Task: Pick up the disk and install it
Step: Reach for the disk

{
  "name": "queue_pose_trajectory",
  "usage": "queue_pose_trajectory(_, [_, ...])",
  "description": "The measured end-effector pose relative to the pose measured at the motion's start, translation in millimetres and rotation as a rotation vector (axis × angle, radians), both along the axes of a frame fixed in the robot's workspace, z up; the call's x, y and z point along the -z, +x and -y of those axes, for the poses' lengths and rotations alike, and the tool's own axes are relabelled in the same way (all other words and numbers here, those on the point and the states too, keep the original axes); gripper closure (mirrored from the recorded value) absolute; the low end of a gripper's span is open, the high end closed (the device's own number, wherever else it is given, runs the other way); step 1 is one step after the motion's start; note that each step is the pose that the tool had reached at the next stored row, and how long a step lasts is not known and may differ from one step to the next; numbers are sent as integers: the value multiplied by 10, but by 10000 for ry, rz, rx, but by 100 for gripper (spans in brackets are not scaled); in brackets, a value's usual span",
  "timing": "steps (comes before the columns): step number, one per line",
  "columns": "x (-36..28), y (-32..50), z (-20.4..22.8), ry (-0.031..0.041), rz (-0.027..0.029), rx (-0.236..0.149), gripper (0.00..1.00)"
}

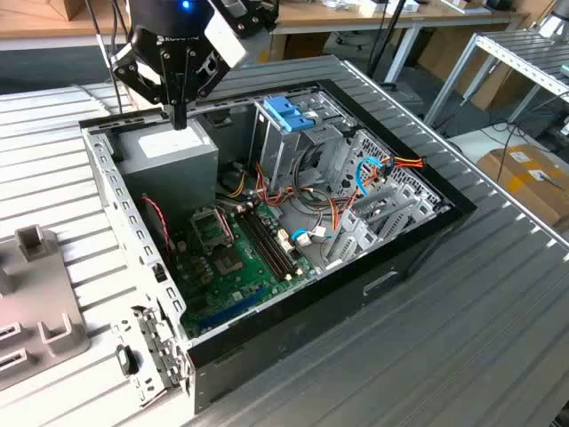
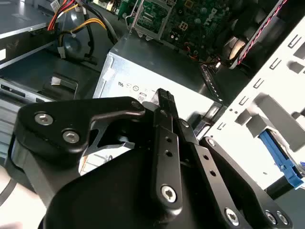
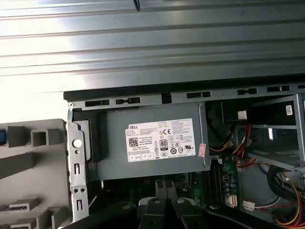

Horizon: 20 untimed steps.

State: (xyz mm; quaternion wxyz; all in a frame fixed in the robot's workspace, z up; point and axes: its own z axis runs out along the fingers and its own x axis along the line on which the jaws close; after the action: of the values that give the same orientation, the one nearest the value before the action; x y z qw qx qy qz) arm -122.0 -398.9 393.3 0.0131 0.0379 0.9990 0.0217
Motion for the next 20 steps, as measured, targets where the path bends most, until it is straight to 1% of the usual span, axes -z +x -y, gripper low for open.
queue_pose_trajectory(9, [0, 0, 0, 0, 0, -1, 89])
queue_pose_trajectory(11, [0, -12, 0, 0, 0, 1, 89])
queue_pose_trajectory(15, [0, -51, 0, 0, 0, 0, 89])
queue_pose_trajectory(16, [0, -89, 0, 0, 0, -1, 89])
queue_pose_trajectory(18, [1, -135, 0, 0, 0, 1, 89])
queue_pose_trajectory(20, [1, -157, 0, 0, 0, 1, 89])
